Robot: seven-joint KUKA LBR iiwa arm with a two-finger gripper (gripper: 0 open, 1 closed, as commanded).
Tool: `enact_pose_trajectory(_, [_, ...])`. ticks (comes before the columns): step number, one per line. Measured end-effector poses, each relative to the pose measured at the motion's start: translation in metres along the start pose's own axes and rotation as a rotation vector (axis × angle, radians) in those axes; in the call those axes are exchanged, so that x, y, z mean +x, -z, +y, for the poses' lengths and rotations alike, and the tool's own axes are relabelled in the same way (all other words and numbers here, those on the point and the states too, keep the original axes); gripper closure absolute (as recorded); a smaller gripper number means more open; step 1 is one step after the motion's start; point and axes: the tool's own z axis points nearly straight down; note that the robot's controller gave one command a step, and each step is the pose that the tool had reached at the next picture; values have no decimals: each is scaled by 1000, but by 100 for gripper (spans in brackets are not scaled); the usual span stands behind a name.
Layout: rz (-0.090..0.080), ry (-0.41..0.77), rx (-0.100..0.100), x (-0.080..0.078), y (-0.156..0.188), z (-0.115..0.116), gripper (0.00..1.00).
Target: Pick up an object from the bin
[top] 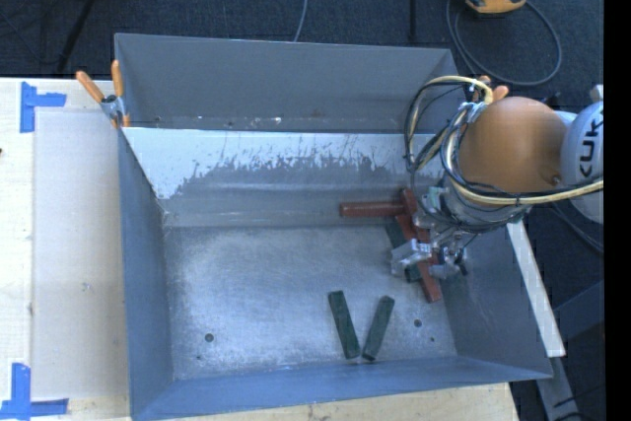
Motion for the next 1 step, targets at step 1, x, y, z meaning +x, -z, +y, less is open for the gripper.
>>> enact_pose_trajectory(1, [0,-1,0,0,0,0,100])
